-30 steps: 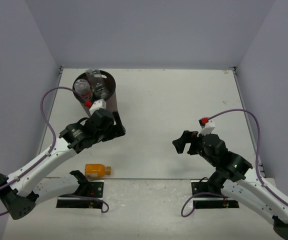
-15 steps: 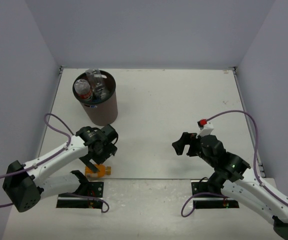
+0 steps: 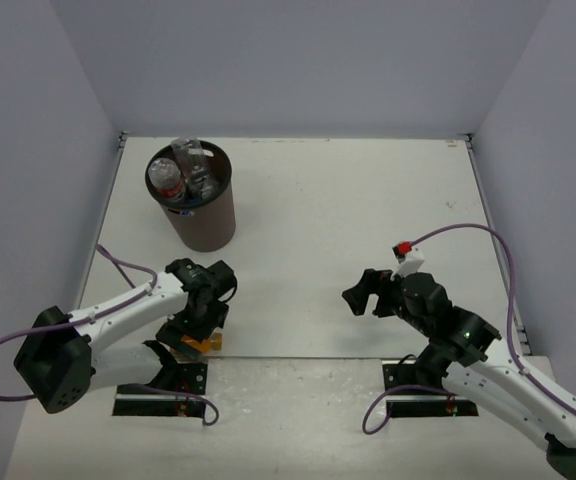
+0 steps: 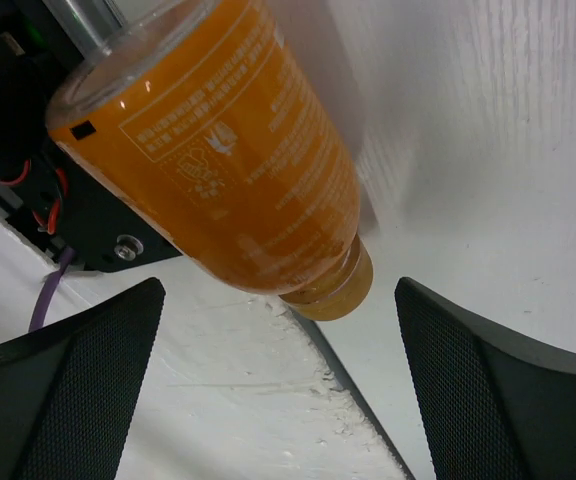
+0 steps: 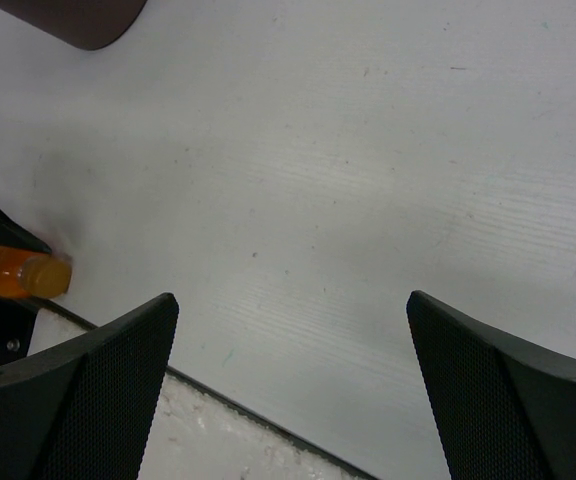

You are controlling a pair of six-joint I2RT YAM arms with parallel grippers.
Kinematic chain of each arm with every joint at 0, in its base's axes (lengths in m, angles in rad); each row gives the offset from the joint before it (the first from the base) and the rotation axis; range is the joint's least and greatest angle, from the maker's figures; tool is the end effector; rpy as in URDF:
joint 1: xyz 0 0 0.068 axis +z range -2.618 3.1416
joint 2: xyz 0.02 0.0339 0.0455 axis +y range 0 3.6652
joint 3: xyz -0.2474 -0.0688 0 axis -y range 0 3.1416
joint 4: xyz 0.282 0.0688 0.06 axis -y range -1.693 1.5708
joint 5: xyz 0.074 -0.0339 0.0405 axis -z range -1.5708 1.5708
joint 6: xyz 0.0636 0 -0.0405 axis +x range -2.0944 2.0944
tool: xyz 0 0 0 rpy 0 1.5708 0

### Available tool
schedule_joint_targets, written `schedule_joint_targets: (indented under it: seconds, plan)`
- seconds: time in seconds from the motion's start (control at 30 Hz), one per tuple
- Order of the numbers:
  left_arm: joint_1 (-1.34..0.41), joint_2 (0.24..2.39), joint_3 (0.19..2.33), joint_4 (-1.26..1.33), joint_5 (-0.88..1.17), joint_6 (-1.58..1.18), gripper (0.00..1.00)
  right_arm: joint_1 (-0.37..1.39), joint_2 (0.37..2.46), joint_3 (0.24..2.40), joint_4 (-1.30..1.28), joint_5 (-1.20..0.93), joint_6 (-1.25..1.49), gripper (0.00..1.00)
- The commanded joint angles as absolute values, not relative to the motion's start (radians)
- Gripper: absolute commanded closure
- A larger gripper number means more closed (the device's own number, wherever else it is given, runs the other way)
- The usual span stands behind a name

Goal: Put the plastic bottles in the bin

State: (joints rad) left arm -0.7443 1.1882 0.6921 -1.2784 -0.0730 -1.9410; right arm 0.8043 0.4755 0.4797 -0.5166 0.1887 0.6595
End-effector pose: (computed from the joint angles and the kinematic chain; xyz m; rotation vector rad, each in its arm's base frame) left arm 0.1329 -0.1161 0.1270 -1.7360 2.5670 0.3341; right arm 0.1478 0.1363 0.2210 -0.0368 2.1489 0.6876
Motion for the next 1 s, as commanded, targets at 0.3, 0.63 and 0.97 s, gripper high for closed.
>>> schedule_joint_targets:
  seconds: [0.3, 0.63, 0.97]
  plan:
    - [-0.67, 1.176, 0.617, -1.302, -0.274, -2.257, 0.0, 0.804, 0.469, 0.469, -0.489, 0.143, 0.649, 0.01]
    - [-0.643, 1.284, 0.643, -1.209, -0.272, -2.147, 0.4, 0.805, 0.47, 0.469, -0.492, 0.175, 0.66, 0.01]
    - [-0.647, 1.3, 0.839, -1.216, -0.355, -1.89, 0.96, 0.804, 0.478, 0.477, -0.492, 0.181, 0.654, 0.01]
